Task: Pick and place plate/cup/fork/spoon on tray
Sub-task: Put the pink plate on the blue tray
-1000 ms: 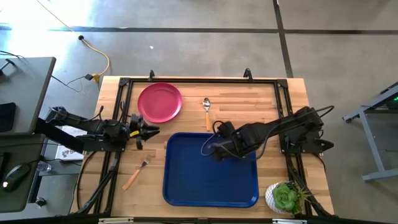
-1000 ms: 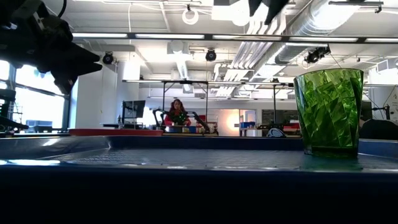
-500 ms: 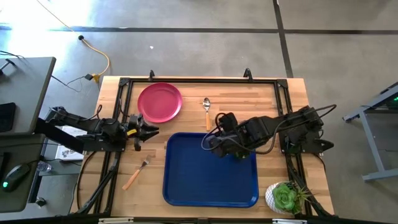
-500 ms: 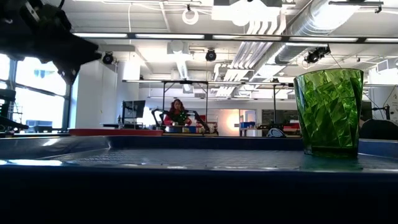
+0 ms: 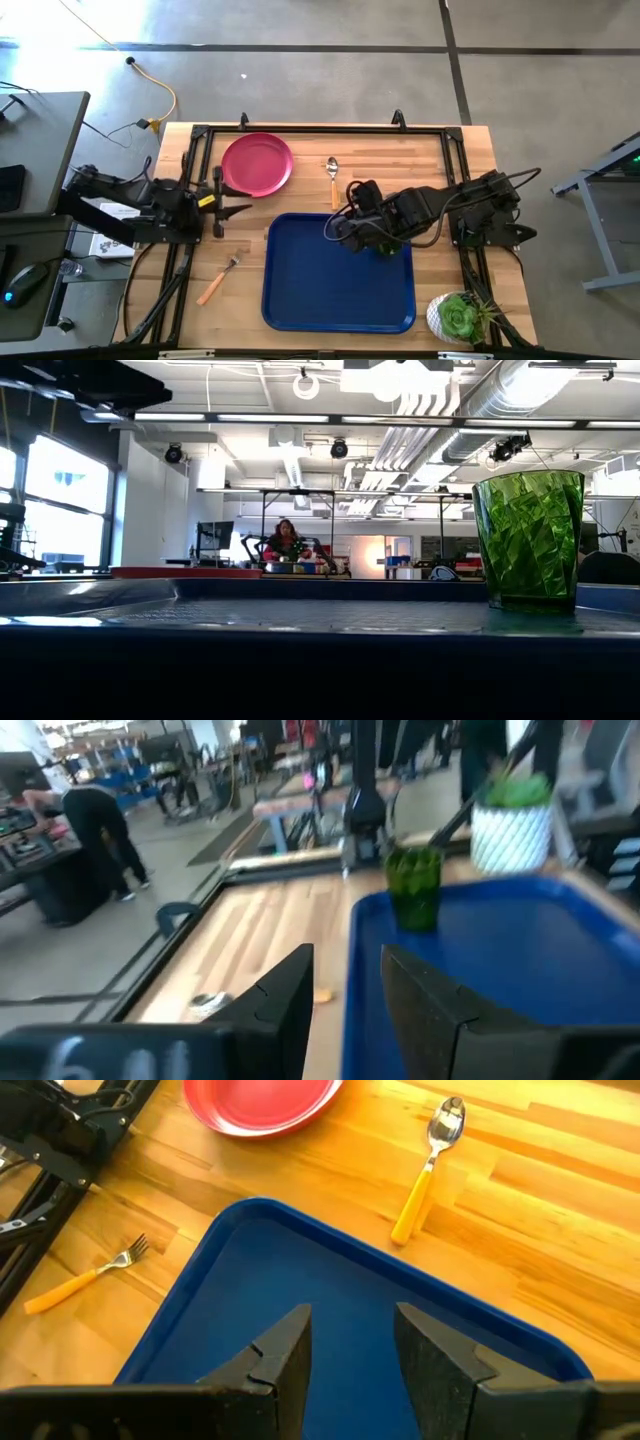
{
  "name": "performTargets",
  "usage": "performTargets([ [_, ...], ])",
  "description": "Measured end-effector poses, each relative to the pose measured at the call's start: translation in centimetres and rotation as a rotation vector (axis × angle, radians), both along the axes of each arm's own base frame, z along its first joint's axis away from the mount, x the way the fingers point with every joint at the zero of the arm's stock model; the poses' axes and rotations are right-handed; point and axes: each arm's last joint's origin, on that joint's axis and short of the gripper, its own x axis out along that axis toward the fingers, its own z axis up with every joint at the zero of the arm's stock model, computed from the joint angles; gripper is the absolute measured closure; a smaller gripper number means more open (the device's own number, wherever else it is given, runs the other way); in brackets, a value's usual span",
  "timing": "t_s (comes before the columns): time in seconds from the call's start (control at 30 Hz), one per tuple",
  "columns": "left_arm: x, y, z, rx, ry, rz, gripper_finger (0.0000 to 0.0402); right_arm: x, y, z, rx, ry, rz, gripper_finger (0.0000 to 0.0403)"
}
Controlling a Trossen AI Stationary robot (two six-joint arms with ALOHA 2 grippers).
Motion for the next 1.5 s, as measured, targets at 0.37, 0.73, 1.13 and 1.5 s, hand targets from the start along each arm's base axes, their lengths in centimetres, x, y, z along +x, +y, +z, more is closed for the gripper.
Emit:
performTargets([
  [0.37,2.8,1.0,2.3,0.043,0.343,0.107,0.0270,-0.3,-1.7,0.6,-0.044,0.013,-0.009,0.0267],
  [0.73,5.7,3.9,-0.6,-0.177,0.558,0.193,0.0270,-3.2,-6.3,4.3,-0.128,-0.008,0.044,0.0267],
  [1.13,7.3,5.8,-3.3,-0.134,0.753,0.239,0.0270,-8.7,-10.9,8.6,-0.204,-0.062,0.082,0.0267],
  [1.5,8.7,7.1,-6.4,-0.215,0.917,0.294,0.0270,-12.7,-12.6,10.7,-0.285,-0.085,0.106,0.0267],
])
